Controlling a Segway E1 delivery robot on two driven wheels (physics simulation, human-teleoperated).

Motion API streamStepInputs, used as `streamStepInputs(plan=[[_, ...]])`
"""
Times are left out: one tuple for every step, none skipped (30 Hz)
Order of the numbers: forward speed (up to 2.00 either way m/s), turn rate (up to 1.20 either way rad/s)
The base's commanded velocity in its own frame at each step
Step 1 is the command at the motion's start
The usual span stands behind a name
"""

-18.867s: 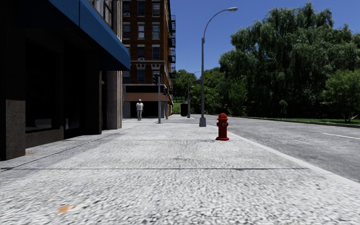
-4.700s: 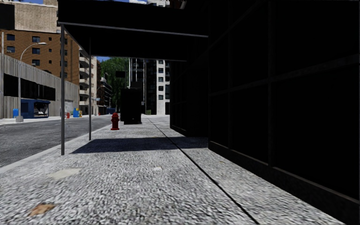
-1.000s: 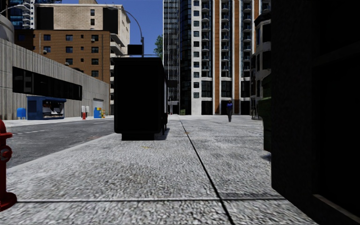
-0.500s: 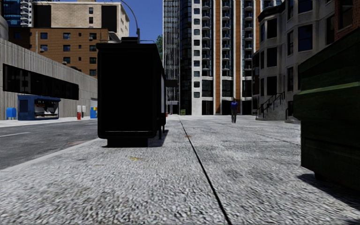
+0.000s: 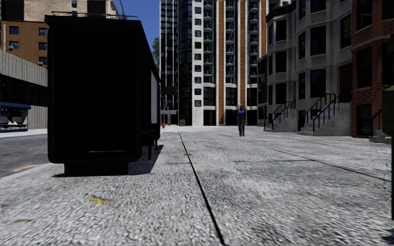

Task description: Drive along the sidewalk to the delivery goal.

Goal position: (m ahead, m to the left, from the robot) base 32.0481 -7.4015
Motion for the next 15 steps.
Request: streamStepInputs(plan=[[2.0,-0.39],[2.0,-0.39],[2.0,-0.39],[2.0,-0.39],[2.0,-0.39],[2.0,-0.39],[2.0,-0.39],[2.0,-0.39],[2.0,-0.39],[2.0,-0.39],[2.0,-0.39],[2.0,-0.38],[2.0,-0.18],[2.0,0.0],[2.0,0.0]])
